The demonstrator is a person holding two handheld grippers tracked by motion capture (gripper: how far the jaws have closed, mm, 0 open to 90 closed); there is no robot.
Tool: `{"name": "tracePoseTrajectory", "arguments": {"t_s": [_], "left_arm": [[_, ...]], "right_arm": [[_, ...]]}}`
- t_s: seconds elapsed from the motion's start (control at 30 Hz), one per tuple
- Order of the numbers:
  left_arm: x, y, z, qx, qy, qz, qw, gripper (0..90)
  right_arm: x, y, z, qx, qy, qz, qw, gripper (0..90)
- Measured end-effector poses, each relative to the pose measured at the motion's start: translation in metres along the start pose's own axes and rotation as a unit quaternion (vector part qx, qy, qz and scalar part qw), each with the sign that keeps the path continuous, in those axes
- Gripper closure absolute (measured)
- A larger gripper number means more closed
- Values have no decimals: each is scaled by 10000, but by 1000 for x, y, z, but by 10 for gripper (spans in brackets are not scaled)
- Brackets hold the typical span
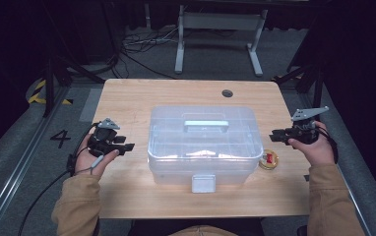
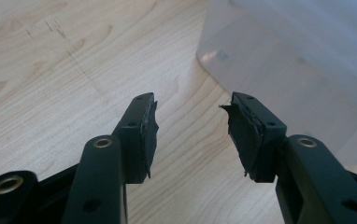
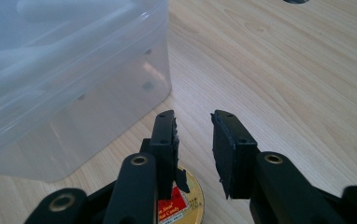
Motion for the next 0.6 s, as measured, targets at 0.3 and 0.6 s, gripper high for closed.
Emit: {"name": "tracePoseTrajectory", "arguments": {"t_s": [0.3,0.6], "left_arm": [[-9,6,-9,46,-87,86,9999,510],[-24,24,-47,462,72,264,9986,508]], "right_arm": [[-7,-12,-6,14,128,-26,9999,680],[-10,-4,-14,200,137,67,9997,665]]}}
Point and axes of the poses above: each handheld gripper's, and its own axes: x roughly forward along the jaws, z roughly out of its underside, y roughly to its right, the point moved 10 cm from there along x, roughly forward along the jaws, and after that the axes turned 14 degrees about -z, right-handed, at the moved point
